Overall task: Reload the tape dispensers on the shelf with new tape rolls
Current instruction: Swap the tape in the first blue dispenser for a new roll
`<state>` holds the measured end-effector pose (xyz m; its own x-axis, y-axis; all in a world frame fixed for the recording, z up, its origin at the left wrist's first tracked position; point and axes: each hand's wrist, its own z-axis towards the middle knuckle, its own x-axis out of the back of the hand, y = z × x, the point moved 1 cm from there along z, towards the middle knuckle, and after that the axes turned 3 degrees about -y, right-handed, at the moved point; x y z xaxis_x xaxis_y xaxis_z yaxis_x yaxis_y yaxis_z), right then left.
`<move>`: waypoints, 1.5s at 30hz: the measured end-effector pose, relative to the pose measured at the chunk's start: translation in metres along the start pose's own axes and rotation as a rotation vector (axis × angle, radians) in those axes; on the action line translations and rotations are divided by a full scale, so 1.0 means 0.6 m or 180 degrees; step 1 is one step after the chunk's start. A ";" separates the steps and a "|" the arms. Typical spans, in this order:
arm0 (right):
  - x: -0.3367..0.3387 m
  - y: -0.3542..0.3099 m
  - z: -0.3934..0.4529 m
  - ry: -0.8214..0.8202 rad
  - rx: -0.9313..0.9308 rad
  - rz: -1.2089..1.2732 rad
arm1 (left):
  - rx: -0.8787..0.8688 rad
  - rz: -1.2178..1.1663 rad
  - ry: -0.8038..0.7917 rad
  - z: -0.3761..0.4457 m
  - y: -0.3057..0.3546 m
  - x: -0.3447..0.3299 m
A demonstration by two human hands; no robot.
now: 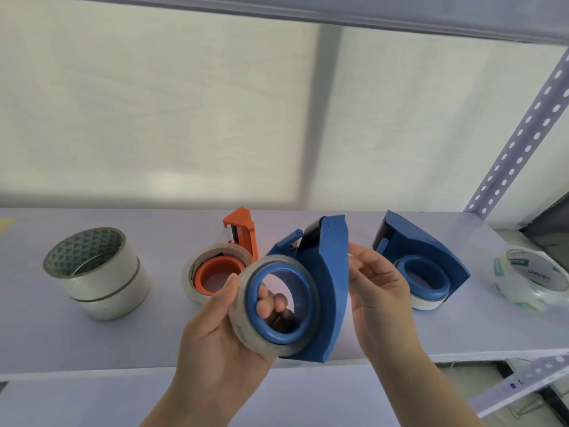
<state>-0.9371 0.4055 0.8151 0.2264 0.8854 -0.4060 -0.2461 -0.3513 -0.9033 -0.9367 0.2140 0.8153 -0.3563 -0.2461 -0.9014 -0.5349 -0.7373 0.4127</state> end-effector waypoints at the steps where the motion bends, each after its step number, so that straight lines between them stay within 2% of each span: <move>1: -0.004 -0.002 -0.005 0.0006 0.0019 -0.0082 | -0.0014 0.0046 0.0036 0.001 -0.004 -0.001; 5: -0.017 -0.004 -0.033 0.0023 -0.0219 -0.0116 | -0.0262 0.0233 0.0428 0.010 -0.022 -0.013; 8: -0.037 0.005 -0.063 -0.0239 -0.0243 -0.0038 | -0.0284 0.0195 0.0563 0.020 -0.034 -0.018; 11: -0.048 0.014 -0.079 -0.0146 -0.0419 0.0170 | -0.0254 0.0347 0.0698 0.023 -0.043 -0.022; 14: -0.043 0.012 -0.071 0.0053 -0.0547 0.0326 | -0.0193 0.1025 0.0777 0.030 -0.048 -0.029; 16: -0.035 0.013 -0.060 0.0152 -0.0512 0.0214 | -0.0265 0.1500 0.1112 0.036 -0.053 -0.027; 22: -0.025 0.027 -0.044 0.0259 -0.0583 -0.0065 | -0.0456 0.2247 0.1938 0.047 -0.069 -0.010; 28: -0.010 0.041 -0.030 0.0551 -0.0872 -0.0267 | -0.0186 0.2684 0.1721 0.041 -0.070 -0.007; 34: -0.002 0.021 0.008 0.0484 -0.0608 -0.0883 | 0.0072 0.3452 0.1877 0.042 -0.074 -0.004; 38: -0.006 0.018 0.034 0.0286 -0.0580 -0.1385 | 0.0311 0.3392 0.1761 0.048 -0.080 -0.015; 45: -0.004 0.024 0.054 0.0194 -0.0536 -0.1600 | 0.0247 0.3232 0.1826 0.060 -0.078 -0.013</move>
<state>-0.9720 0.4080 0.8076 0.3330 0.9395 0.0798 0.0602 0.0633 -0.9962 -0.9363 0.2730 0.8081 -0.2595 -0.9631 -0.0716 -0.2556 -0.0030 0.9668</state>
